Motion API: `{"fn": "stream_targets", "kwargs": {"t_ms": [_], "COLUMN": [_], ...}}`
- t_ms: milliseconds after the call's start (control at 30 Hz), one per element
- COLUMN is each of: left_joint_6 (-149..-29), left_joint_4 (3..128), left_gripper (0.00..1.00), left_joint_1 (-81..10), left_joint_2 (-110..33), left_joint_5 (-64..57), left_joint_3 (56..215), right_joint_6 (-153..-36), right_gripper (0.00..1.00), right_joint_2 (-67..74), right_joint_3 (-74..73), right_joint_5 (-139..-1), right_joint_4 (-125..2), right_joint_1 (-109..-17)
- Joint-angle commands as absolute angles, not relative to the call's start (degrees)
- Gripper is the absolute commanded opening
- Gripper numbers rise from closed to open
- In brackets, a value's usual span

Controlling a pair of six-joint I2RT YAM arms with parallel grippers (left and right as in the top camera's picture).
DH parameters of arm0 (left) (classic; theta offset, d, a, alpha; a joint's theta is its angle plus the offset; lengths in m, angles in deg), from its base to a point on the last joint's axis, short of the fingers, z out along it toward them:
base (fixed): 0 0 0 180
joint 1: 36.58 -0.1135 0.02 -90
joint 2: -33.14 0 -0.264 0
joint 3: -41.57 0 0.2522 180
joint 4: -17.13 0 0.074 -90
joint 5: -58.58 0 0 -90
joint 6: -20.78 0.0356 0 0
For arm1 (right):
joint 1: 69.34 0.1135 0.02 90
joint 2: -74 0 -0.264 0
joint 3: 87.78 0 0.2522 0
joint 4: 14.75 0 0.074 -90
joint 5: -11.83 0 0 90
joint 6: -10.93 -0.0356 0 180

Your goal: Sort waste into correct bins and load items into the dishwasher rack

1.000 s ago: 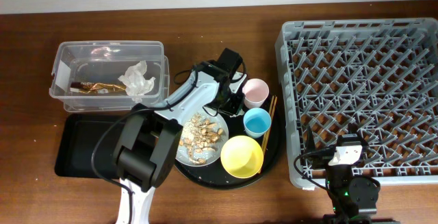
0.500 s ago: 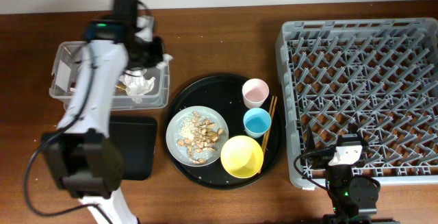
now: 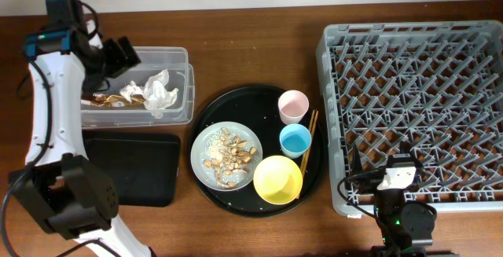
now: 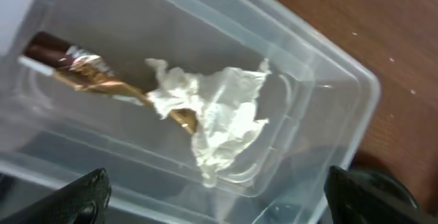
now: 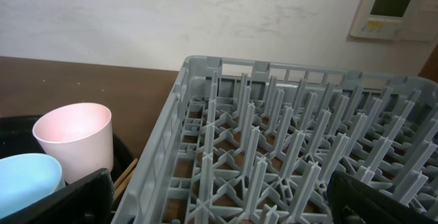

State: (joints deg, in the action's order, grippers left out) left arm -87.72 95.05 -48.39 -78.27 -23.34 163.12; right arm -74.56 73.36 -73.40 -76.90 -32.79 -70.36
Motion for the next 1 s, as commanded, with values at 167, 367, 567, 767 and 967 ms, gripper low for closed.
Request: {"fn": "stream_targets", "kwargs": {"t_ms": [167, 367, 567, 767, 967], "left_joint_6": [-88.9, -86.6, -112.1, -112.9, -112.9], "left_joint_4": [100.0, 115.1, 82.7, 73.0, 67.2], "left_gripper": [0.99, 0.94, 0.74, 0.74, 0.61], "left_joint_1": [-54.4, -34.5, -4.8, -3.7, -2.6], "left_joint_2": [-65.3, -58.6, -59.3, -75.0, -80.7], "left_joint_5": [-2.1, -3.1, -28.2, -37.2, -40.0], "left_joint_3": [163.6, 160.4, 133.3, 131.4, 131.4], "right_joint_6": [-74.8, -74.8, -74.8, -74.8, -74.8], "right_gripper": [0.98, 0.98, 0.98, 0.98, 0.98], "right_joint_2": [73.7, 73.7, 73.7, 73.7, 73.7], "right_joint_3": [-73.7, -73.7, -73.7, -73.7, -73.7], "right_joint_5": [-77.4, -77.4, -77.4, -77.4, -77.4], "right_joint_4": [-33.0, -33.0, -33.0, -33.0, -33.0], "right_joint_1": [-70.1, -70.1, -70.1, -70.1, -70.1]}}
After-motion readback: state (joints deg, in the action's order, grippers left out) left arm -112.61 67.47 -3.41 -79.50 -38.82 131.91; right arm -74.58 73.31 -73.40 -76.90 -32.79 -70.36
